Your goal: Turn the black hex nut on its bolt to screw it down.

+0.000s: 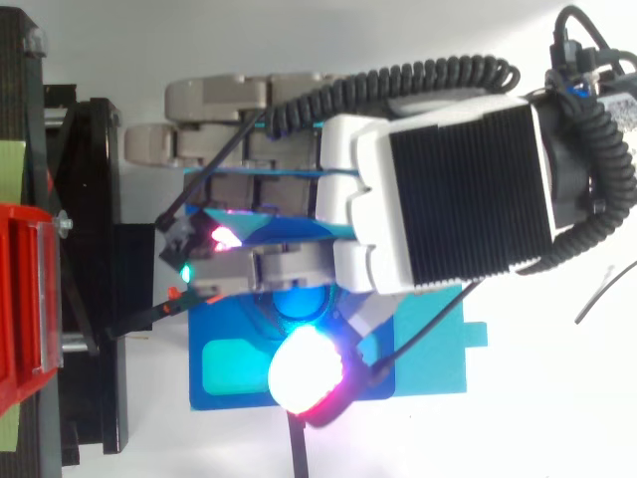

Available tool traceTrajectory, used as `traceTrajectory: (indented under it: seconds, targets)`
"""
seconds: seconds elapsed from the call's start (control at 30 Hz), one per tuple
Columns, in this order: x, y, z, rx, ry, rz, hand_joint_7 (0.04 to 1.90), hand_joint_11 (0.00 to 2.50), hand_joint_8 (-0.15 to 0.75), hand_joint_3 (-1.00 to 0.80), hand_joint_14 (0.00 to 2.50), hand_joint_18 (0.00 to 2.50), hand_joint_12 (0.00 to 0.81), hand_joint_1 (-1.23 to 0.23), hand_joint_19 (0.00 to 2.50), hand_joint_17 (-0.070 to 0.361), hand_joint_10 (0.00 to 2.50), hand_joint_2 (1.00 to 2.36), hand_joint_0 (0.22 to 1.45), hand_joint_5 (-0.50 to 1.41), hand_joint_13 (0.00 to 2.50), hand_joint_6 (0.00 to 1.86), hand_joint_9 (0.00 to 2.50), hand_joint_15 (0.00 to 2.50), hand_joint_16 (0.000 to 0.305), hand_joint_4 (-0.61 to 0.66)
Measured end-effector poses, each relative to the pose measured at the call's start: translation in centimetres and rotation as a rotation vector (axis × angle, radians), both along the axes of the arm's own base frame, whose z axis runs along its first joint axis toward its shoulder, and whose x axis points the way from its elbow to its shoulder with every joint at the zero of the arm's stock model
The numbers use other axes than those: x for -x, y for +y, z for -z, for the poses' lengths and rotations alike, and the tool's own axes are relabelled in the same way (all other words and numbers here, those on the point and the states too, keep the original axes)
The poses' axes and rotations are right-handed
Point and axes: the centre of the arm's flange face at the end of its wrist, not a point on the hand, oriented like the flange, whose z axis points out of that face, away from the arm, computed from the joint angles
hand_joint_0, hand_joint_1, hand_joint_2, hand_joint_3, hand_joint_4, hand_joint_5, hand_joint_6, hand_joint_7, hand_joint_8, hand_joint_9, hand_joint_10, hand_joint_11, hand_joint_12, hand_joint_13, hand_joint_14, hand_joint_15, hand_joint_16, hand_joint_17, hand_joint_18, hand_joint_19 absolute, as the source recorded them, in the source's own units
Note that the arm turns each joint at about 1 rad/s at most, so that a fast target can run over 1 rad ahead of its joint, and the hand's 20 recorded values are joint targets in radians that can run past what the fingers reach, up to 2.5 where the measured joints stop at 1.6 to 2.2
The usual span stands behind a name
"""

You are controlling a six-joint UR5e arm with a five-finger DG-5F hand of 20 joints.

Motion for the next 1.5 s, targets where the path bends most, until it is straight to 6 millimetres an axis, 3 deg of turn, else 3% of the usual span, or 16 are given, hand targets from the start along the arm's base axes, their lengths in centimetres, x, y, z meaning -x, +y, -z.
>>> traceTrajectory:
  seconds: [0.23,0.63,0.97,1.5]
  targets:
    - [-0.4,4.2,0.3,-0.051,0.038,-0.002,1.28,0.13,0.233,-0.50,0.00,0.37,0.306,-0.12,0.19,0.113,0.01,1.00,0.46,-0.04,0.45,0.50,0.83,0.00,0.050,0.18]
    - [-0.1,6.7,0.9,-0.057,0.102,0.013,1.34,0.16,0.233,-0.50,0.00,0.38,0.301,-0.14,0.19,0.110,0.01,1.00,0.47,-0.03,0.47,0.53,0.85,0.00,0.049,0.18]
    - [0.1,6.6,1.2,-0.049,0.121,0.011,1.25,0.19,0.251,-0.50,0.00,0.41,0.301,-0.15,0.19,0.109,0.01,1.00,0.48,-0.04,0.51,0.59,0.91,0.00,0.048,0.17]
    - [0.4,4.1,1.3,-0.005,0.123,0.025,1.23,0.25,0.264,-0.50,0.00,0.43,0.302,-0.15,0.21,0.109,0.01,1.00,0.48,-0.04,0.55,0.62,0.96,0.05,0.048,0.16]
